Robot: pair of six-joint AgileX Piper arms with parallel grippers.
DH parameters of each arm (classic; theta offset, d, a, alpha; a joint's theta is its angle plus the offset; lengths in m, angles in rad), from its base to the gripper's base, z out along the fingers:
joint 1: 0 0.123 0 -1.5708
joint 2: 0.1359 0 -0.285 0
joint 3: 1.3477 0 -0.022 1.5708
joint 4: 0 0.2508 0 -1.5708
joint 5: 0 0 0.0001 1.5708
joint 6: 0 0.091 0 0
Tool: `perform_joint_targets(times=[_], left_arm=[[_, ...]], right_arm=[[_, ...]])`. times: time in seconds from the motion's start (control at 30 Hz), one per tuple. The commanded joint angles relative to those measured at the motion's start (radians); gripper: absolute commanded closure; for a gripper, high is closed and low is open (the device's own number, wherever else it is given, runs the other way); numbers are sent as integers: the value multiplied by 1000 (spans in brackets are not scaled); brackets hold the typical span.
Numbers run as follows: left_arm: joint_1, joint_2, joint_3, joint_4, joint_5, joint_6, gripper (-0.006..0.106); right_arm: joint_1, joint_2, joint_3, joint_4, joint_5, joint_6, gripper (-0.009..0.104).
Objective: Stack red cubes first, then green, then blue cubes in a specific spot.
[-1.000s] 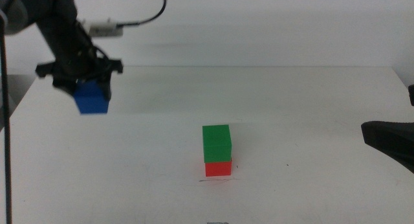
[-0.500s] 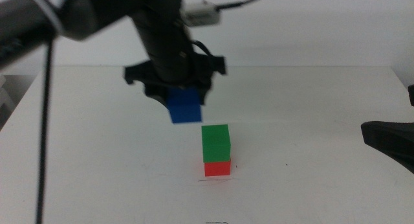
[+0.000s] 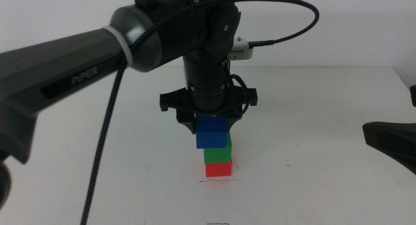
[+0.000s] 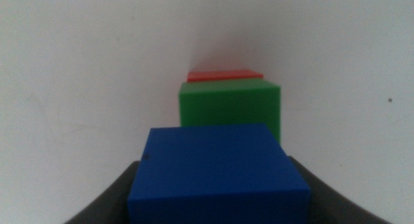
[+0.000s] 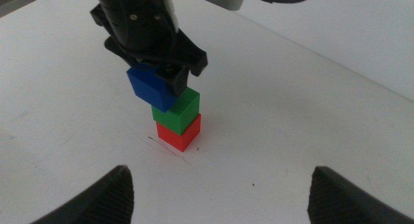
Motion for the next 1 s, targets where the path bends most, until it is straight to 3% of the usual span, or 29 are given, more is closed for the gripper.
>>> perform_joint_targets(times=[0.0, 0.5, 0.7, 0.97], left_arm=[[-5, -41, -56, -1, 0, -6, 102], [-5, 29, -125, -29, 23, -5, 102], [-4, 29, -125, 54, 58, -13, 102], [-4, 29, -125, 12, 56, -17, 102]], right_arm=[[-8, -2, -25, -17, -67, -8, 2], [-8, -2, -25, -17, -67, -8, 2], [-8, -2, -25, -17, -67, -8, 2], [-8, -2, -25, -17, -67, -8, 2]])
